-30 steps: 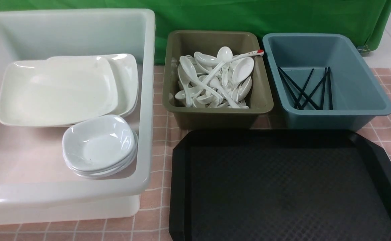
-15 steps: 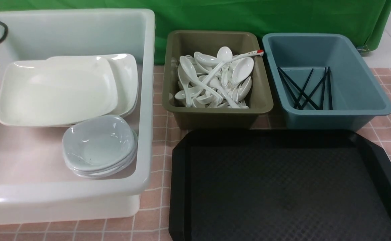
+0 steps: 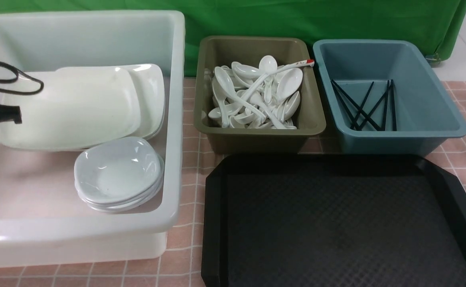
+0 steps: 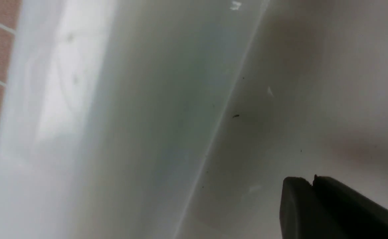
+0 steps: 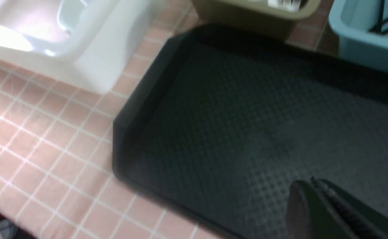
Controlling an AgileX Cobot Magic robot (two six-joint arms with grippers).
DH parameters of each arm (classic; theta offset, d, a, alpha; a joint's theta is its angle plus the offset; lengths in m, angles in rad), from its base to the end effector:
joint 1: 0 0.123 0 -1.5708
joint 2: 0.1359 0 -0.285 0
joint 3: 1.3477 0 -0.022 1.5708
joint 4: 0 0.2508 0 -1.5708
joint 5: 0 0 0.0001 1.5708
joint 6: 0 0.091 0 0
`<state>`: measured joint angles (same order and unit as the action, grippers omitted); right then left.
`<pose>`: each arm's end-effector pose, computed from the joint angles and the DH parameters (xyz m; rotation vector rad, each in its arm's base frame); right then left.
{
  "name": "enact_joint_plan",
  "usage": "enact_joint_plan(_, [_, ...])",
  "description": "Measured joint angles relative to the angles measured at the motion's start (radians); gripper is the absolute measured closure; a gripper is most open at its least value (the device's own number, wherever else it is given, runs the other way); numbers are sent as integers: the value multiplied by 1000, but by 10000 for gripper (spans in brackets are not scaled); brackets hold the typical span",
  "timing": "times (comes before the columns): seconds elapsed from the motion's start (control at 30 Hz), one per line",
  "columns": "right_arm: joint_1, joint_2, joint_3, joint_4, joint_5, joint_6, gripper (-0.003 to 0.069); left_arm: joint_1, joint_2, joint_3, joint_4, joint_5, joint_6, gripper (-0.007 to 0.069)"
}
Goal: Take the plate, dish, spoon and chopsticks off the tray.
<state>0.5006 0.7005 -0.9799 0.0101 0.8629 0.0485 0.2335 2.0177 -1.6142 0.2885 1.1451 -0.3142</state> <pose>0.1008 0.0559 0.4016 -0.4654 2.0330 0.3485 0.3963 0.1185 0.2166 -0.6572 2.9232 0.3987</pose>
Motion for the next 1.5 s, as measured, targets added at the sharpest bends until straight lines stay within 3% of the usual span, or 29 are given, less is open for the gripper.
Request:
enact_joint_plan(0.4, [0,1,0,0,-49,1,617,-1,36,0,-12,-381,18,618])
enact_joint_plan(0.83, [0,1,0,0,-78,1,611,-19,63,0,-31,-448,184,611])
enact_joint_plan(1.03, [0,1,0,0,-78,1,608,-21,53,0,66,-396,85,603])
enact_joint_plan(1.23, [0,1,0,0,-78,1,599,-21,43,-2,-27,-338,49,602])
enact_joint_plan(1.5, [0,1,0,0,-70,2,589,-21,99,-4,31,-470,-85,587])
